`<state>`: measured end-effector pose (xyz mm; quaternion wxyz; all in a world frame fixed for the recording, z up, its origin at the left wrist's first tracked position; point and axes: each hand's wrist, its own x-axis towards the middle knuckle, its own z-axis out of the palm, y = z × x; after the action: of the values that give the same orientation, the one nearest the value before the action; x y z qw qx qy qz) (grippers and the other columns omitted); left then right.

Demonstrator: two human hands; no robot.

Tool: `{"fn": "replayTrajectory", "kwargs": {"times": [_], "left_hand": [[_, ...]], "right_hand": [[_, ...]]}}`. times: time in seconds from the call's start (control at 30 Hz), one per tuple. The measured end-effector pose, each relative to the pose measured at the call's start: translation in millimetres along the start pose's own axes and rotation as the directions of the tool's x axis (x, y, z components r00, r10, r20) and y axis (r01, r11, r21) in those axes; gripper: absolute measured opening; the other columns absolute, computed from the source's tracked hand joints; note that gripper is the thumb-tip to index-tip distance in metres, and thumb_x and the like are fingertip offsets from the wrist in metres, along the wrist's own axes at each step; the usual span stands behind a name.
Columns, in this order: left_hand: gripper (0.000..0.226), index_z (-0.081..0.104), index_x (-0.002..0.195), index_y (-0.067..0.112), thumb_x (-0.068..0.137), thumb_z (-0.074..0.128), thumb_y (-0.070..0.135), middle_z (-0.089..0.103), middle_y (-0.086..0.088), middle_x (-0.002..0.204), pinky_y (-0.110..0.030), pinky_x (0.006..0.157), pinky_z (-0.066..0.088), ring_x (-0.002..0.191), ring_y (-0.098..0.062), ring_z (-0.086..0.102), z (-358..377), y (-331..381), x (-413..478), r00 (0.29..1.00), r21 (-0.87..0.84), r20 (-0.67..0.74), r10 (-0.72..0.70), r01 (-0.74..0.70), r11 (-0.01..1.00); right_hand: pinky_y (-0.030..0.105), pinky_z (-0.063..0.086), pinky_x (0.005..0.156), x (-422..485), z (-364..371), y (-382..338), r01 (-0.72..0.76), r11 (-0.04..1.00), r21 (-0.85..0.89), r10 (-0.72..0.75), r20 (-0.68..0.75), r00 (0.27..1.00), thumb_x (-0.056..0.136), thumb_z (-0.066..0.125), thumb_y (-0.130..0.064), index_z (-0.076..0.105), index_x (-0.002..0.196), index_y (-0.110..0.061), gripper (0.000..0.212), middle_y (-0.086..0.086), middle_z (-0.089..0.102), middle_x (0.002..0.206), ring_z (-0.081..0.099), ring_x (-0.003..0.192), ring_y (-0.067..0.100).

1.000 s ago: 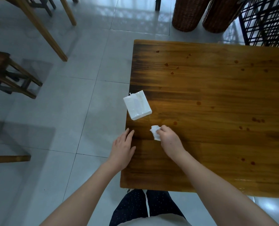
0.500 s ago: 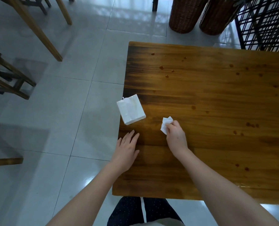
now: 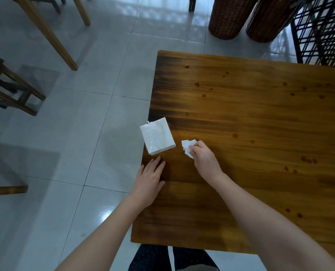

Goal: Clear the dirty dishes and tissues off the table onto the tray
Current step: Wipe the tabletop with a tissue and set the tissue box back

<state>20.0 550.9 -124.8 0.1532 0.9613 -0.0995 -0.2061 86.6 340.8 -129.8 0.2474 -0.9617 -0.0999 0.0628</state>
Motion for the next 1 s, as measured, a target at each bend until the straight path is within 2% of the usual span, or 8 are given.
{"fn": "replayTrajectory", "kwargs": {"times": [0.07,0.17,0.3,0.47,0.6,0.8,1.0], "left_hand": [[0.063,0.011,0.153,0.024,0.100,0.043,0.037,0.007,0.003,0.161,-0.036,0.119,0.005,0.148,-0.017,0.006,1,-1,2,1.000,0.011,0.011,0.013,-0.013,1.000],[0.068,0.009,0.153,0.025,0.098,0.046,0.038,0.004,0.005,0.161,-0.033,0.117,0.003,0.148,-0.017,0.005,3,1,7,0.999,0.008,0.023,0.046,-0.047,0.999],[0.075,0.005,0.153,0.024,0.096,0.051,0.038,0.000,0.006,0.161,-0.030,0.116,0.006,0.148,-0.015,0.004,2,1,17,0.995,-0.029,0.046,0.084,-0.083,0.996],[0.075,0.006,0.153,0.027,0.096,0.054,0.035,0.000,0.009,0.161,-0.029,0.117,0.013,0.147,-0.013,0.008,-5,-12,24,0.988,-0.061,0.085,0.128,-0.123,0.990],[0.067,0.007,0.153,0.028,0.099,0.046,0.035,0.003,0.010,0.160,-0.030,0.116,0.019,0.147,-0.014,0.013,-11,-17,35,0.984,-0.046,0.105,0.142,-0.138,0.989],[0.067,0.007,0.153,0.028,0.099,0.045,0.037,0.007,0.009,0.161,-0.032,0.114,0.026,0.145,-0.015,0.020,-14,-11,42,0.989,-0.065,0.093,0.115,-0.110,0.992],[0.067,0.004,0.153,0.029,0.099,0.043,0.039,0.007,0.009,0.161,-0.031,0.113,0.027,0.145,-0.014,0.021,-13,-13,44,0.991,-0.045,0.089,0.104,-0.101,0.994]], "right_hand": [[0.031,0.054,0.072,11,-5,7,-0.056,0.998,0.001,0.056,-0.044,0.997,0.092,0.055,-0.005,0.067,0.104,-0.002,0.017,0.007,0.061,0.100,0.056,0.085,0.017],[0.027,0.051,0.073,21,-12,12,-0.124,0.992,-0.033,0.119,-0.119,0.986,0.093,0.057,-0.011,0.069,0.107,-0.004,0.020,0.007,0.065,0.103,0.054,0.090,0.017],[0.022,0.050,0.076,22,-12,8,-0.145,0.989,-0.008,0.143,-0.132,0.981,0.091,0.059,-0.009,0.069,0.105,-0.003,0.018,0.008,0.066,0.101,0.056,0.090,0.015],[0.018,0.047,0.079,9,-5,2,-0.078,0.997,-0.017,0.076,-0.064,0.995,0.089,0.062,-0.009,0.070,0.106,-0.007,0.019,0.005,0.066,0.102,0.059,0.091,0.012],[0.018,0.046,0.082,20,-5,5,-0.025,0.999,-0.021,0.025,-0.008,1.000,0.090,0.061,-0.007,0.069,0.109,-0.007,0.021,0.005,0.066,0.106,0.060,0.097,0.015],[0.020,0.048,0.074,56,-6,8,-0.038,0.999,0.035,0.040,-0.058,0.997,0.090,0.059,-0.003,0.069,0.096,-0.003,0.012,0.008,0.064,0.097,0.060,0.089,0.018],[0.022,0.049,0.073,92,-5,12,-0.030,1.000,-0.006,0.030,-0.052,0.998,0.092,0.057,-0.005,0.068,0.103,-0.004,0.016,0.007,0.063,0.099,0.058,0.091,0.017]]}}
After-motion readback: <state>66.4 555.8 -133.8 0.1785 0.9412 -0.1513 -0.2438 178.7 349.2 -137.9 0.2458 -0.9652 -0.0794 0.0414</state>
